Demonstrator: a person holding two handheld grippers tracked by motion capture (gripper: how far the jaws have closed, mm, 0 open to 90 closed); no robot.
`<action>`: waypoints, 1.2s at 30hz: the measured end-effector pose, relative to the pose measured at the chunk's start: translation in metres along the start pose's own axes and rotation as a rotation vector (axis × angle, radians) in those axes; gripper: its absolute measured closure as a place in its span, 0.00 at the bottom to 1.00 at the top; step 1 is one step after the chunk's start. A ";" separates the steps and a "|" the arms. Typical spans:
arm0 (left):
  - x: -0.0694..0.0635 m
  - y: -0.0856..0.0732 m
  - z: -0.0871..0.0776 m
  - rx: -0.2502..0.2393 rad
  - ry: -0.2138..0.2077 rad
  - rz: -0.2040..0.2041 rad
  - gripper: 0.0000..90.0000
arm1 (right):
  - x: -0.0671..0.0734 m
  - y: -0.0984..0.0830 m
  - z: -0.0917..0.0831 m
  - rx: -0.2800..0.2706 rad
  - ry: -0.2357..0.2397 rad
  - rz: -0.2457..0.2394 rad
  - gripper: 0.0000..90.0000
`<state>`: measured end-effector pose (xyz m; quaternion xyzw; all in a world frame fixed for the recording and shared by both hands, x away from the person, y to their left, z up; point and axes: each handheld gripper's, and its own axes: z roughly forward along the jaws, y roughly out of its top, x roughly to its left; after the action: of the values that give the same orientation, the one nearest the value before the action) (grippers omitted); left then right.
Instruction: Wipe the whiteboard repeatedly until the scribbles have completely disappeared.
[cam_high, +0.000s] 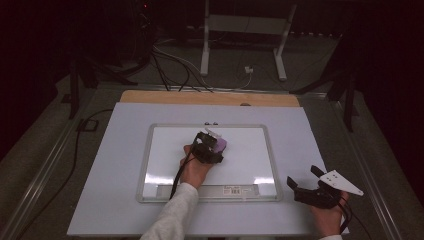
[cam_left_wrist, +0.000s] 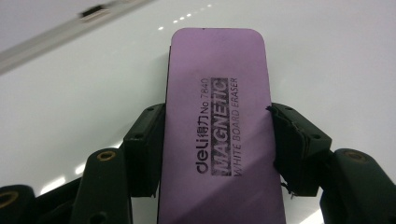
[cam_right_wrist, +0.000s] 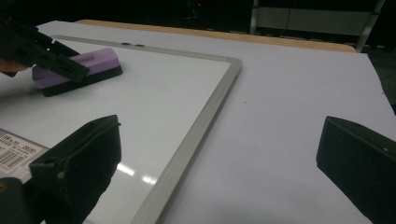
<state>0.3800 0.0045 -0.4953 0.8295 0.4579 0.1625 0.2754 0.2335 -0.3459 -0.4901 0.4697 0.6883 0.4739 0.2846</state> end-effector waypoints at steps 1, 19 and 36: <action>0.004 0.001 0.001 0.003 0.012 -0.011 0.46 | 0.000 0.000 0.000 0.000 0.000 0.000 0.00; 0.022 0.002 0.001 0.022 0.071 -0.071 0.46 | -0.001 0.000 0.000 0.000 0.000 0.002 0.00; -0.018 -0.004 -0.004 0.002 -0.025 0.031 0.46 | -0.001 -0.001 0.000 0.001 -0.004 0.003 0.00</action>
<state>0.3662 -0.0077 -0.4948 0.8386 0.4418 0.1561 0.2779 0.2334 -0.3473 -0.4905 0.4717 0.6874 0.4730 0.2849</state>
